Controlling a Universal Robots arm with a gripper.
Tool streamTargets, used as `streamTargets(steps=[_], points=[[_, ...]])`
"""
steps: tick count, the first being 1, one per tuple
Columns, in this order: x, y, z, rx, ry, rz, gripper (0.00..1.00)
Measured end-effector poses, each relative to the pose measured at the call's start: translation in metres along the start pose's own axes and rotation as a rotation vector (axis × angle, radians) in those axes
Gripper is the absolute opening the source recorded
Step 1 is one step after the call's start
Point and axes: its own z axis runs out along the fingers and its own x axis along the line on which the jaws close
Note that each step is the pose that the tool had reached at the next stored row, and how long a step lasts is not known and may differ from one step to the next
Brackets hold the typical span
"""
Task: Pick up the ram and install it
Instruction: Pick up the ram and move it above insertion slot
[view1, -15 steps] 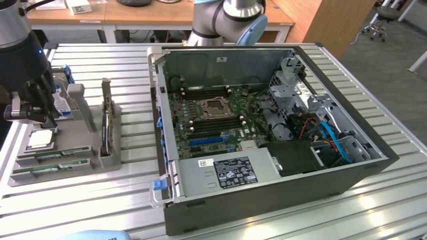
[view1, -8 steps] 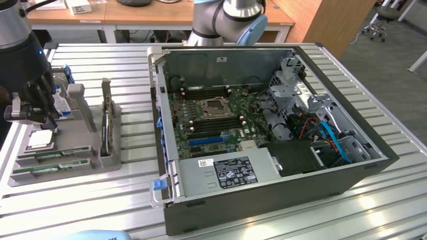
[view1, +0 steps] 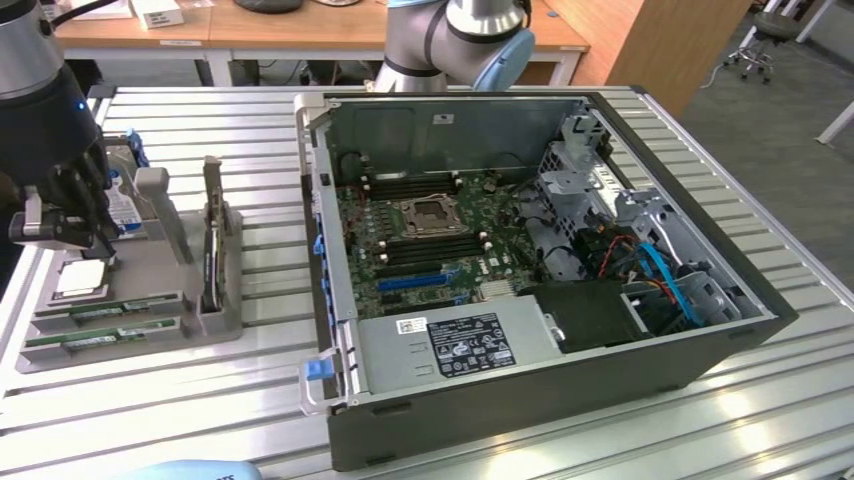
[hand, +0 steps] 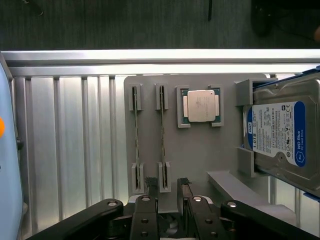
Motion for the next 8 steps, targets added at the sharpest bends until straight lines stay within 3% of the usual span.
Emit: streamTargets(steps=[5, 8], points=[[0.0, 0.0, 0.0007, 0.0, -0.0001, 0.0, 0.29], [0.0002, -0.0003, 0.0071, 0.0, 0.0, 0.0, 0.29]])
